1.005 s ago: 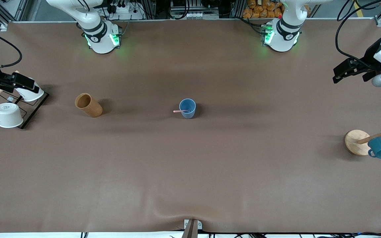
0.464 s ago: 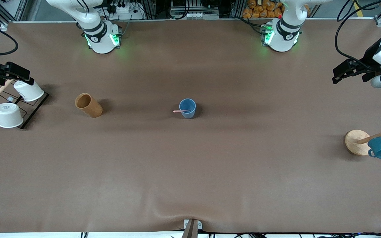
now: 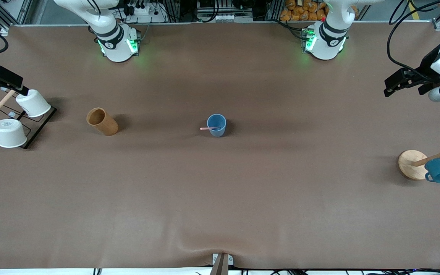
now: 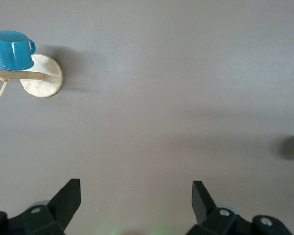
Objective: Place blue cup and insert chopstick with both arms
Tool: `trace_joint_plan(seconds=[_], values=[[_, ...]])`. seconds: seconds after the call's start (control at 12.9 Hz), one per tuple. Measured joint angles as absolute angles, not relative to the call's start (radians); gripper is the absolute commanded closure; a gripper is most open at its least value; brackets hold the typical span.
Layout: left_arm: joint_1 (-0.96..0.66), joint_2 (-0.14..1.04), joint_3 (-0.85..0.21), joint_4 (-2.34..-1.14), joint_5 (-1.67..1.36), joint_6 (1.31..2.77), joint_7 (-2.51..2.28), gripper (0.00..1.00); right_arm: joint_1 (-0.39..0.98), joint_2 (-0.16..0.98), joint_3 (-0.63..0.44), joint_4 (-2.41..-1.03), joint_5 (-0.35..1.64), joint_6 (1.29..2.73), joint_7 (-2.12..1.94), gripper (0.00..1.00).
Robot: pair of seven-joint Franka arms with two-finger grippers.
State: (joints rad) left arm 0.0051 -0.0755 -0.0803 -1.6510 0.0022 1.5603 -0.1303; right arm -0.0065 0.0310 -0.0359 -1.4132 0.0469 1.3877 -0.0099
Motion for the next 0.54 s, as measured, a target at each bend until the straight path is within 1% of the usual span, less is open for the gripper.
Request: trace_joint_plan(seconds=[0.23, 0.54], values=[[0.005, -0.076, -0.081, -1.646, 0.02, 1.558, -0.129, 0.0, -0.006, 0.031, -0.029, -1.413, 0.047, 1.389, -0.01, 0.0], [0.005, -0.076, -0.102, -1.603, 0.021, 1.504, -0.126, 0.0, -0.006, 0.028, -0.027, -1.413, 0.047, 1.39, -0.01, 0.0]])
